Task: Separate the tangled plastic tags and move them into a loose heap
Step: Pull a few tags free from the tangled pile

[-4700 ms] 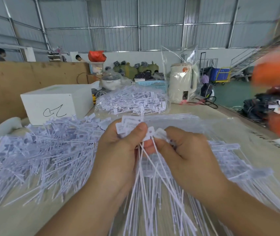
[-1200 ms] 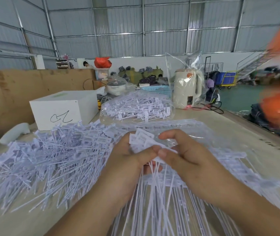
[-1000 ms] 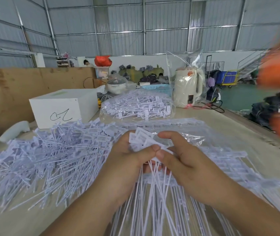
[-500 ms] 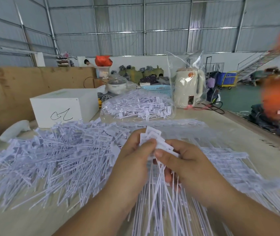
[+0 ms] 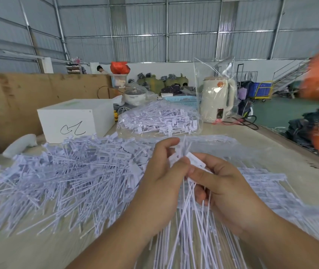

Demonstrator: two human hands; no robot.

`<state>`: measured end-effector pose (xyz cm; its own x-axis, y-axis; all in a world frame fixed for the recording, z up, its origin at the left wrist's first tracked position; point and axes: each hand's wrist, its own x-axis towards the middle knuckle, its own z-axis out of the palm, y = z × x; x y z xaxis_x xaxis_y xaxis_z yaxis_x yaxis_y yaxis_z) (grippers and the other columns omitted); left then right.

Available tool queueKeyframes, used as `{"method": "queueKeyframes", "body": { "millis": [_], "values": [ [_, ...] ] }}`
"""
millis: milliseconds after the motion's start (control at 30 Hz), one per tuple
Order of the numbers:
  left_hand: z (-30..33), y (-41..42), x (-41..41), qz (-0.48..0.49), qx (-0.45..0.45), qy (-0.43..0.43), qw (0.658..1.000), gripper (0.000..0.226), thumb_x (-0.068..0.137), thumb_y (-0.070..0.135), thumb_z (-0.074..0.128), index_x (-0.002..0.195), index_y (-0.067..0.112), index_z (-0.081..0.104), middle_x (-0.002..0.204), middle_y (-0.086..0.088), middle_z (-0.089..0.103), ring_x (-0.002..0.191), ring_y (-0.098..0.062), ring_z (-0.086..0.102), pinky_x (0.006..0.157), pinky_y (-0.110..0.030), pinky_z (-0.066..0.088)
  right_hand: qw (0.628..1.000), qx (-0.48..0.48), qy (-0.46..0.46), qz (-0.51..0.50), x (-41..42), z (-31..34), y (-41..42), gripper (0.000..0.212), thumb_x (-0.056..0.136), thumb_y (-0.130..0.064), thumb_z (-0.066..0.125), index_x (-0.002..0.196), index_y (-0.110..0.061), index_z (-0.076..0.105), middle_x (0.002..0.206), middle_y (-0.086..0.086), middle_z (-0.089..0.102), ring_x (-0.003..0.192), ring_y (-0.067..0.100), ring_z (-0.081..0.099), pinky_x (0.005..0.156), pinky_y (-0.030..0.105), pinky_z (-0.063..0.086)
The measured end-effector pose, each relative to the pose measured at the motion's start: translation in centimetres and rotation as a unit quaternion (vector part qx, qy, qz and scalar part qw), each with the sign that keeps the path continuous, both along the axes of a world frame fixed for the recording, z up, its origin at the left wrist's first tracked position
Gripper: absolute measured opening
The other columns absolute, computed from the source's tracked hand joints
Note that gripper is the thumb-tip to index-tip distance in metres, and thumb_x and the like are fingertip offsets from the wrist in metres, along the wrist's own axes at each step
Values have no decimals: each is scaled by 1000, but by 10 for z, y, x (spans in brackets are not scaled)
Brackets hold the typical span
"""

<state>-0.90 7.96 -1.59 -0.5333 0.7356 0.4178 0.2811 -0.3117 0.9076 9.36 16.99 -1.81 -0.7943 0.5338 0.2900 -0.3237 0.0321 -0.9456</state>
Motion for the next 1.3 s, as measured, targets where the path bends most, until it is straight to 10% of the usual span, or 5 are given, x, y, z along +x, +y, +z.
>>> {"method": "queueKeyframes", "body": {
  "millis": [300,500,767,1033,1300],
  "values": [
    [0,-2,8,-88,-4,-3,996,65,74,11,58,131,38,41,82,2,70,76,-17,68,72,-26,55,999,-38,10,-29,-1,1,-2,26,68,-22,78,94,-22,74,67,14,52,41,14,41,41,25,31],
    [-5,-6,13,-74,-41,53,995,88,60,37,66,132,68,26,135,22,51,121,1,53,101,-31,46,994,-110,27,8,0,2,4,55,61,-15,78,114,-14,67,98,22,63,89,36,40,69,34,31],
    [-12,-2,20,-50,-23,78,995,122,66,19,81,138,66,-7,103,47,56,103,16,57,79,-7,47,991,-120,53,-33,5,9,6,44,65,-16,74,108,-10,67,69,5,58,44,12,45,46,24,40],
    [-17,1,31,-49,-134,188,972,67,76,20,67,119,60,38,93,11,70,78,-11,71,77,-47,58,979,-166,91,-73,5,8,11,34,72,-15,69,105,-7,66,53,4,45,40,12,44,40,23,42],
    [2,-13,4,30,-115,144,982,26,97,17,52,106,39,60,53,13,55,39,0,40,39,-16,33,980,-182,73,-19,4,9,14,46,74,-44,64,103,-8,62,88,11,69,75,19,64,74,34,50]
  ]
}}
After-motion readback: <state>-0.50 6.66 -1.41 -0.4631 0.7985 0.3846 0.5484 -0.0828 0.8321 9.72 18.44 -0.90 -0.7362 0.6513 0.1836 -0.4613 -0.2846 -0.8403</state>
